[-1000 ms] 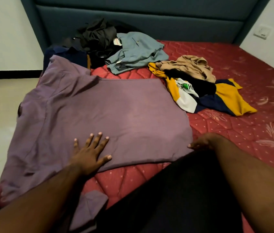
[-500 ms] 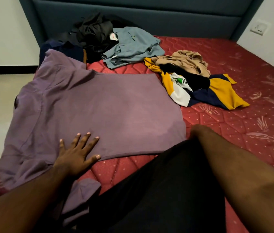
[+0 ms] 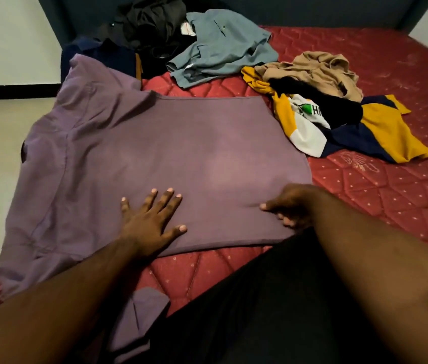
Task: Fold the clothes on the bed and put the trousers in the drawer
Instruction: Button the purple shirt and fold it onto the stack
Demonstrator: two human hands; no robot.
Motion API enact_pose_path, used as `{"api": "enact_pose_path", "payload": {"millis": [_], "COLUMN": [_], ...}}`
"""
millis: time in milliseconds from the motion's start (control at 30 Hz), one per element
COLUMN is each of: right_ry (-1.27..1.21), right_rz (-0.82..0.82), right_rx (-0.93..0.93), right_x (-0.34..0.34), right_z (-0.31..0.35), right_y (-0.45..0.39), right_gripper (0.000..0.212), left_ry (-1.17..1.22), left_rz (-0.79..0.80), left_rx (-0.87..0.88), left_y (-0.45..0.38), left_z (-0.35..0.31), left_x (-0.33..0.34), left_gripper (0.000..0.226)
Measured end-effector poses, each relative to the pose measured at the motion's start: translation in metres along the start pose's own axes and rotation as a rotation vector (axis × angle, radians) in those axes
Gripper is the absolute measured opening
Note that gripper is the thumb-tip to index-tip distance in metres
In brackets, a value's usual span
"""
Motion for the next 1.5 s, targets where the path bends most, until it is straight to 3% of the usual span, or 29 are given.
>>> {"api": "enact_pose_path", "payload": {"millis": [33,100,133,167,200,267,300,467,533,600,700,767,800,867,933,1067,1200,1367,1500], "right_ry": [0.091,0.114,0.032,0.027,0.076,0.464,0.578,0.431,0.530,0.610,0.627,0.640,0.642,0.634,0.652,0.713,0.729,0.728,0.726], "right_rz": [-0.190,-0.659,-0.815,-0.829,-0.732,-0.521,-0.521,-0.656,-0.647,-0.517,-0.379,-0.365,-0.366,-0.399,-0.474,-0.547,-0.557,-0.554,-0.534], "right_rx": [-0.063,-0.379,-0.575,-0.722,-0.830,-0.787,-0.700,-0.302,-0.440,-0.675,-0.865,-0.909,-0.916,-0.903,-0.872,-0.843,-0.821,-0.829,-0.815], "right_x": [-0.017,-0.027,-0.015,0.005,0.026,0.060,0.054,0.014,0.053,0.115,0.193,0.226,0.236,0.250,0.260,0.266,0.266,0.265,0.265], "right_z": [-0.002,0.018,0.037,0.057,0.065,0.058,0.045,0.028,0.068,0.113,0.173,0.201,0.211,0.226,0.231,0.228,0.230,0.232,0.231], "right_y": [0.000,-0.015,-0.016,-0.023,-0.028,-0.051,-0.064,-0.077,-0.066,-0.053,-0.039,-0.035,-0.035,-0.038,-0.043,-0.049,-0.047,-0.046,-0.045], "right_gripper": [0.037,0.030,0.026,0.025,0.031,0.064,0.074,0.088,0.094,0.095,0.093,0.084,0.079,0.073,0.072,0.077,0.077,0.072,0.071], "left_ry": [0.011,0.097,0.131,0.147,0.138,0.109,0.087,0.106,0.145,0.217,0.458,0.729,0.876,1.123,1.176,1.279,1.108,0.880,0.930], "left_rz": [-0.013,-0.047,-0.070,-0.072,-0.062,-0.036,-0.037,0.007,-0.061,-0.265,-0.544,-0.506,-0.468,-0.468,-0.489,-0.552,-0.473,-0.403,-0.359], "left_rx": [-0.017,-0.042,-0.048,-0.049,-0.033,-0.004,-0.011,-0.325,-0.326,-0.362,-0.768,-1.027,-1.047,-1.020,-0.977,-1.070,-1.116,-0.975,-1.086], "left_y": [-0.004,-0.025,-0.037,-0.050,-0.058,-0.063,-0.061,-0.021,-0.014,-0.005,0.015,0.029,0.032,0.035,0.033,0.033,0.039,0.039,0.071], "left_z": [0.001,-0.003,-0.009,-0.013,-0.019,-0.014,-0.002,0.109,0.126,0.135,0.179,0.214,0.224,0.236,0.250,0.275,0.265,0.256,0.242], "left_x": [-0.004,-0.016,-0.020,-0.020,-0.022,-0.016,-0.012,-0.001,-0.006,-0.008,-0.007,0.002,0.007,0.011,0.011,0.026,0.036,0.011,0.013], "left_gripper": [0.088,0.086,0.083,0.079,0.076,0.078,0.081,0.081,0.073,0.062,0.050,0.058,0.061,0.044,0.021,0.023,0.024,0.057,0.060]}}
Point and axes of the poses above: each hand's wrist, its own y-axis away from the middle knuckle, its own x-axis out of the palm, z = x × y, the point moved 1 cm from there along -y, towards the middle knuckle, and after that the axes turned 6 degrees about -y, right-handed, at the moved point
